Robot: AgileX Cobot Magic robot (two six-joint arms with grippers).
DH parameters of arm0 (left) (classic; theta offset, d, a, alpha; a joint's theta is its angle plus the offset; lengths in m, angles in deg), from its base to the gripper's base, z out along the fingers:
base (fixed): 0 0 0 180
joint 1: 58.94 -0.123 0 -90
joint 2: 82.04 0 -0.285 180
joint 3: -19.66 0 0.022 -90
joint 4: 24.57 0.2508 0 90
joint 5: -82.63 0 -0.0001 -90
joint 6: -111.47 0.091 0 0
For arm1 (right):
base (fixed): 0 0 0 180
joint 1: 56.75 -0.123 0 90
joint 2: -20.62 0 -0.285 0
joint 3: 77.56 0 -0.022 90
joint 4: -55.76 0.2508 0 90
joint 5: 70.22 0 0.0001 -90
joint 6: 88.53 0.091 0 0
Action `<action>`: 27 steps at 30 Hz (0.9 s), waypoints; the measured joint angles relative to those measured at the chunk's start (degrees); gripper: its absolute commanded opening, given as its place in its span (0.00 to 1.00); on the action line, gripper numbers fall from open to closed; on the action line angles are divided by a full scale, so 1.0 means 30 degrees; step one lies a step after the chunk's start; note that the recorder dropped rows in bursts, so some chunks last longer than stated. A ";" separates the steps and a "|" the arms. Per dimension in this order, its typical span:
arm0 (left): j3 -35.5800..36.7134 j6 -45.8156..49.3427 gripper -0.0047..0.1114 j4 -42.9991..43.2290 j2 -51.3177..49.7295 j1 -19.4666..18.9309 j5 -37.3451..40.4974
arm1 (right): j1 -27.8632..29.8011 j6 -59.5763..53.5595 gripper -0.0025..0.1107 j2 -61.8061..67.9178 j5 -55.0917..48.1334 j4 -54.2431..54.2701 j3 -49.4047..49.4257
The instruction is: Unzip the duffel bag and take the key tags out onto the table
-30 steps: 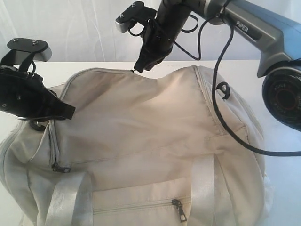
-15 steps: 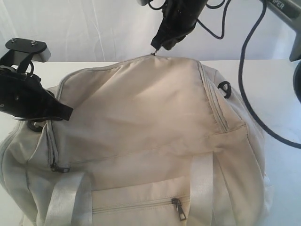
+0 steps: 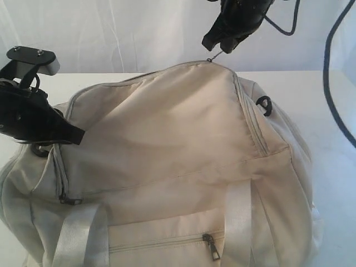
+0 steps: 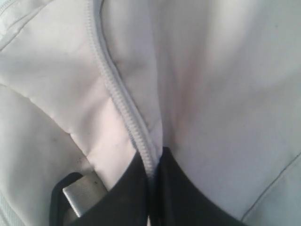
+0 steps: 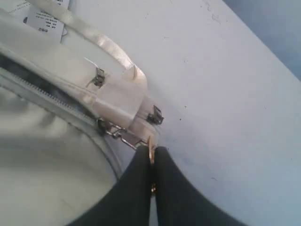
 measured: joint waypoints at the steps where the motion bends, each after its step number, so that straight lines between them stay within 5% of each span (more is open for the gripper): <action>1: 0.0000 0.0000 0.04 0.0000 0.0000 0.0000 0.0000 | 0.0000 0.0213 0.02 -0.0426 0.0012 -0.0210 0.0532; 14: 0.0000 -0.0029 0.04 0.0045 0.0000 0.0000 0.0065 | 0.0184 0.2557 0.02 -0.4357 0.0288 -0.2143 0.5918; 27: 0.0000 -0.0029 0.04 0.0045 0.0000 0.0000 0.0065 | 0.0211 0.2894 0.02 -0.7499 0.0400 0.0052 0.9552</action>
